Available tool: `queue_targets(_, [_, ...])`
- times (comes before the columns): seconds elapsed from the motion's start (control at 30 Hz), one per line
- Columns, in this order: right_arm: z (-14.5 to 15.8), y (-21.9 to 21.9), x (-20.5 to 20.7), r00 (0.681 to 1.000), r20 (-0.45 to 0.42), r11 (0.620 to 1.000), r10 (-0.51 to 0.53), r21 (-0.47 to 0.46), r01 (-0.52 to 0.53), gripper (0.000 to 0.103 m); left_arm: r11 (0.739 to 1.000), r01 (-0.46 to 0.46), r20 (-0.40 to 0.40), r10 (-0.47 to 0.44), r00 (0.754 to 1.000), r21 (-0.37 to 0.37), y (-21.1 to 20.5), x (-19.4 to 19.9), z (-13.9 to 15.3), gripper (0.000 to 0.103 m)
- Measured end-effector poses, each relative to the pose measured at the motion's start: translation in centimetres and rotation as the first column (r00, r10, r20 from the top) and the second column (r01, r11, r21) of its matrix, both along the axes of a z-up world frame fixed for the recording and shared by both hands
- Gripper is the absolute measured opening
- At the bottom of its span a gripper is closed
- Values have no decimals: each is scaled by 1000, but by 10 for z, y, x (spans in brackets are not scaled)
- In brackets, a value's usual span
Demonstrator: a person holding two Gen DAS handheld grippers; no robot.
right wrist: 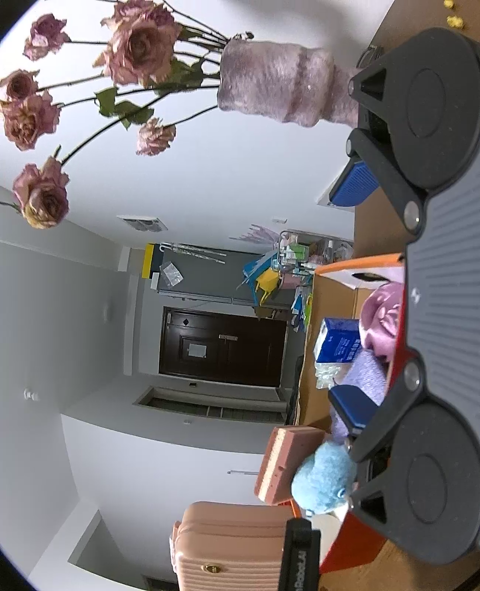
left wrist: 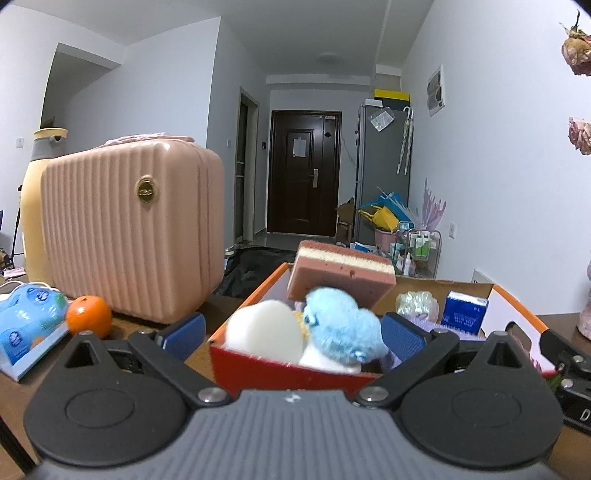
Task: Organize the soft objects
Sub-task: 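Withdraw both grippers from the box back over the table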
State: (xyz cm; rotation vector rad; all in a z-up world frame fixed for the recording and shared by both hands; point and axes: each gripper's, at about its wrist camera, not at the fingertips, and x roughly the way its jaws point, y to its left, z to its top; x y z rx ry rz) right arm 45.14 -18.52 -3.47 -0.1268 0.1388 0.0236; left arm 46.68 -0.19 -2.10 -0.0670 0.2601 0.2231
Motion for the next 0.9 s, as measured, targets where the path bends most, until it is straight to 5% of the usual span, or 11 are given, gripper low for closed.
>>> queue_targets(0.9, [7, -15, -185, 998, -63, 1000, -1, 13, 2, 103, 993, 118, -63, -117, 991, 19, 0, -176, -1, 103])
